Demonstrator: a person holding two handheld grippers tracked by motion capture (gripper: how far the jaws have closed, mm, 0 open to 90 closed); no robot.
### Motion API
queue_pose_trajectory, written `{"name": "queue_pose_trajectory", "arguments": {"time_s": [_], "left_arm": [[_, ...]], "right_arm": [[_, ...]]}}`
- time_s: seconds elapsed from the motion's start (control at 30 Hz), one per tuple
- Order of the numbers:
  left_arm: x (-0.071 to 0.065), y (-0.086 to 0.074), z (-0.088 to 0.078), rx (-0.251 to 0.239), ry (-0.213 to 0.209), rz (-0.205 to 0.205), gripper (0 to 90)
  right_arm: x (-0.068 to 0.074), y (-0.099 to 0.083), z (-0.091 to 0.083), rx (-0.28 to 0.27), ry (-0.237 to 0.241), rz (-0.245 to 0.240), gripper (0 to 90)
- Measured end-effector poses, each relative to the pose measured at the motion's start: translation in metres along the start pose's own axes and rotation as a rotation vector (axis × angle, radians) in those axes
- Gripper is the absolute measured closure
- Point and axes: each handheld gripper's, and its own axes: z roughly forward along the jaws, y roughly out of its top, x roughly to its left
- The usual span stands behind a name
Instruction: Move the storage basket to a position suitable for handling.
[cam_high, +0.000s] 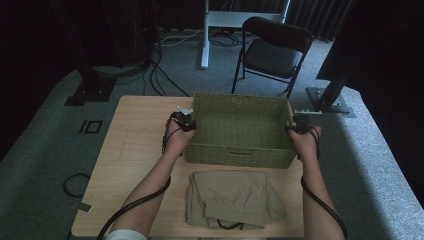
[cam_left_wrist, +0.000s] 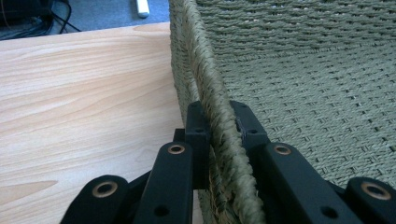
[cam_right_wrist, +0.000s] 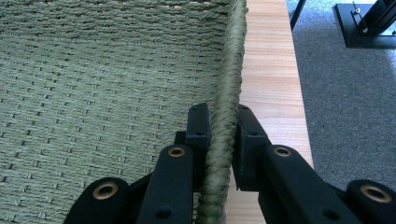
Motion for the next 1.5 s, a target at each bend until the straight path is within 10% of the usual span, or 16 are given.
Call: {"name": "queue_pose_trajectory", "arguments": {"time_s": [0.53, 1.1, 1.33, 1.5], "left_arm": [[-0.007, 0.003, 0.004, 0.006, -0.008, 0.013, 80.1], [0.0, 0.013, 0.001, -0.038, -0.104, 0.158, 36.6], [0.008, 0.026, -0.01, -0.067, -0.144, 0.129, 27.1], [0.013, 0.034, -0.028, -0.098, -0.179, 0.123, 26.4]], "right_arm": [[-0.009, 0.0, 0.0, 0.002, 0.007, 0.007, 77.7], [-0.012, 0.005, -0.014, -0.102, 0.08, 0.029, 39.9], [-0.005, 0.01, -0.025, -0.14, 0.133, -0.06, 28.9], [0.001, 0.012, -0.034, -0.204, 0.166, -0.037, 26.2]]}}
